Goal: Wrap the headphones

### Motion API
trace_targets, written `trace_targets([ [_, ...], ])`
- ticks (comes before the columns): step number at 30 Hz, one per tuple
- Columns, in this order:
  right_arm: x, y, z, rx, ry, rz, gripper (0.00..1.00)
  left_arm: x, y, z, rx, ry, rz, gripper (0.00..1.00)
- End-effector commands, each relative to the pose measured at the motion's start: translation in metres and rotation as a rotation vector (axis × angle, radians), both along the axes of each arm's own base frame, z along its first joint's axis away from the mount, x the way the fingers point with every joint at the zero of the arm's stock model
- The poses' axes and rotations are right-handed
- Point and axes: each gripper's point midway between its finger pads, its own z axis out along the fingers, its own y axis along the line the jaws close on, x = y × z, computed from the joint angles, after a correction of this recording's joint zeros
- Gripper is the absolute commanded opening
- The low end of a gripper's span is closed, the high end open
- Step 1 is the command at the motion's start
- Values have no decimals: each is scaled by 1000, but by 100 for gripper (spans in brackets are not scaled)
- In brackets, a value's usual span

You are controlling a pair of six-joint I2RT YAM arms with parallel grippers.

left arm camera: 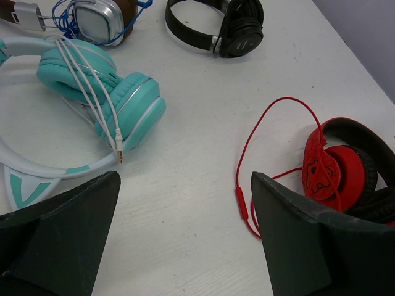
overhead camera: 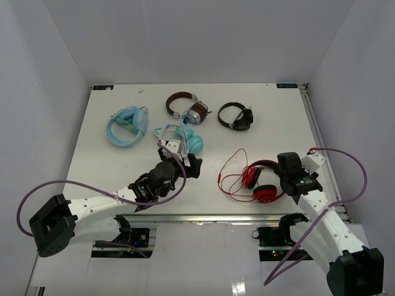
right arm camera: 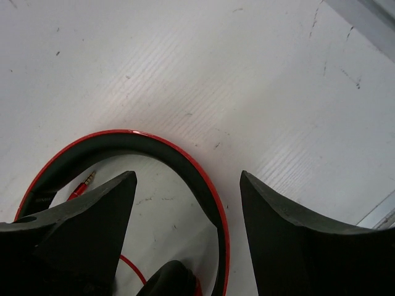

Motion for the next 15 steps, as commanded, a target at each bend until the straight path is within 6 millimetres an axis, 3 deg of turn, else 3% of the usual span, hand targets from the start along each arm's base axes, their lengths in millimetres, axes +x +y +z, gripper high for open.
trace_targets([
  [1,3,16,-24,72,39,94,75,-1,5,9,-25,-18,12,98],
  [10,-10,21,-52,154,108,74,77,0,5,8,-17,-16,19,98],
  [15,-11,22,-61,161,109,76,66,0,6,8,-19,-18,23,98],
])
